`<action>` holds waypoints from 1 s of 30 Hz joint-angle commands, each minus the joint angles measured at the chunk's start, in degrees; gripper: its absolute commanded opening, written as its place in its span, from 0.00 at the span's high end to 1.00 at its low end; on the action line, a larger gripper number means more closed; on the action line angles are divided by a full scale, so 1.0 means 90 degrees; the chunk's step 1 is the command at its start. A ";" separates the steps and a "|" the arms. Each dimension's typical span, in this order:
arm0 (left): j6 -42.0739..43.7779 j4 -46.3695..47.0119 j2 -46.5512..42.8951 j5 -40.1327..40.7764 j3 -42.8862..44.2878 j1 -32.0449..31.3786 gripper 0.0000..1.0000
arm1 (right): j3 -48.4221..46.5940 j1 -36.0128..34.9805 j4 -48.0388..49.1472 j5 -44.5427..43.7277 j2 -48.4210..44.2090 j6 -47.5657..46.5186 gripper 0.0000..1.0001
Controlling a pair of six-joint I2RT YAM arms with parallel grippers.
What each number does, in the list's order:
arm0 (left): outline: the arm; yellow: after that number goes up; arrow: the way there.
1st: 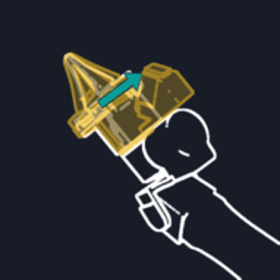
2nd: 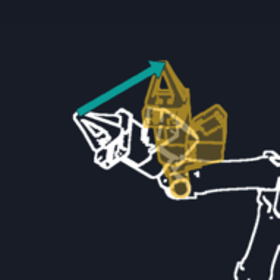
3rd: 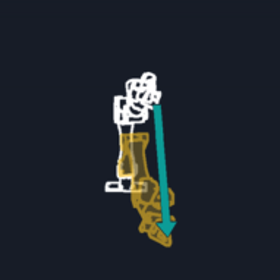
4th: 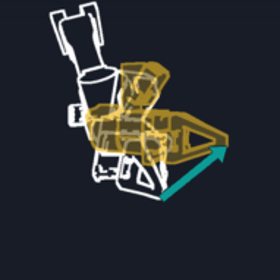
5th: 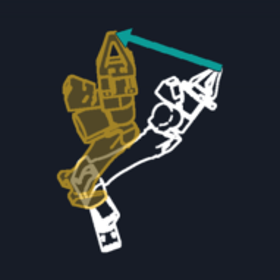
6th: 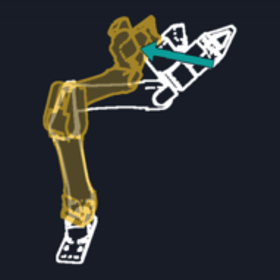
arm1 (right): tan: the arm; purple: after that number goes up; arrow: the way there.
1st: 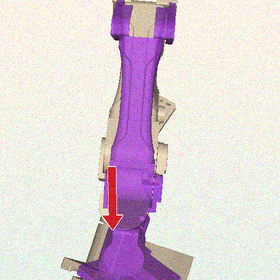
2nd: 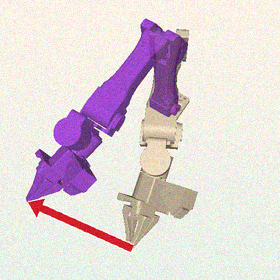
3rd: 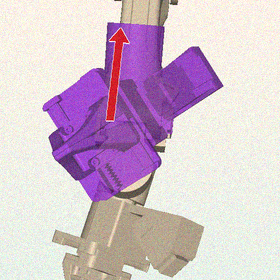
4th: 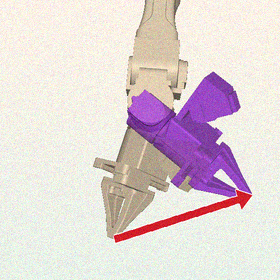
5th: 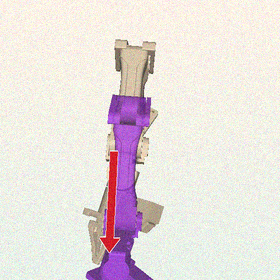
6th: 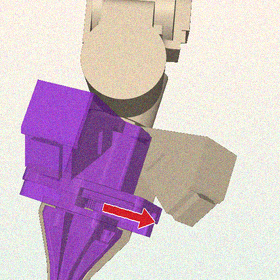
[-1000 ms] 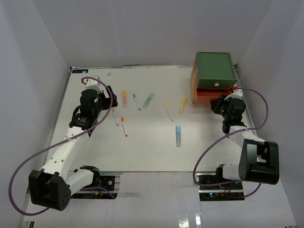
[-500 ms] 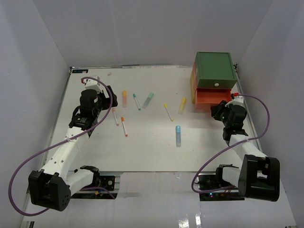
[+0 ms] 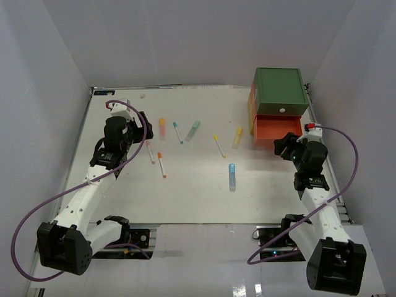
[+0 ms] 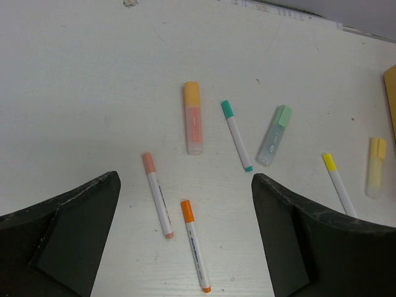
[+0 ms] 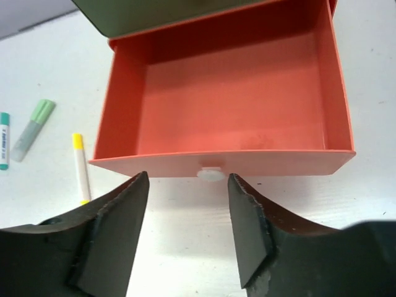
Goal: Sort the stationery into containers
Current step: Open the drawer in the storage box, then pick up the pen from the center of the board.
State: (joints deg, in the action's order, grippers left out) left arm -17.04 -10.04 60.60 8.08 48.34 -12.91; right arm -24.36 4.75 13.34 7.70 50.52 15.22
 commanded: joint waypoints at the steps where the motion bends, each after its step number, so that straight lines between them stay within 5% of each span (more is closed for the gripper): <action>1: -0.0021 0.0091 -0.0063 -0.0106 -0.0068 0.0018 0.02 | -0.0486 -0.0001 -0.0612 0.0149 -0.0398 -0.0148 0.37; 9: -0.0060 0.0051 -0.0054 -0.0067 -0.0058 0.0018 0.02 | -0.1735 -0.0518 -0.1705 0.1184 -0.0321 -0.0939 0.29; 12: -0.0080 0.0022 0.0005 -0.0048 -0.0058 0.0018 0.02 | -0.2409 -0.1444 -0.2224 0.0932 0.0108 -0.1310 0.22; 18: -0.0070 -0.0027 -0.0004 0.0108 -0.0087 0.0018 0.02 | -0.3396 -0.3172 -0.2664 -0.0113 0.1531 -0.1555 0.09; 30: -0.0031 0.0022 -0.0034 0.0128 -0.0097 0.0018 0.02 | -0.5358 -0.3809 -0.3503 -0.0543 0.4959 -0.1291 0.07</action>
State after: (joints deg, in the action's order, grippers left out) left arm -17.23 -10.22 61.08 8.62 47.55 -12.91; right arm -67.59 -29.21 -15.25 4.75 90.72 3.07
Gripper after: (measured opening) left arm 0.979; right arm 0.931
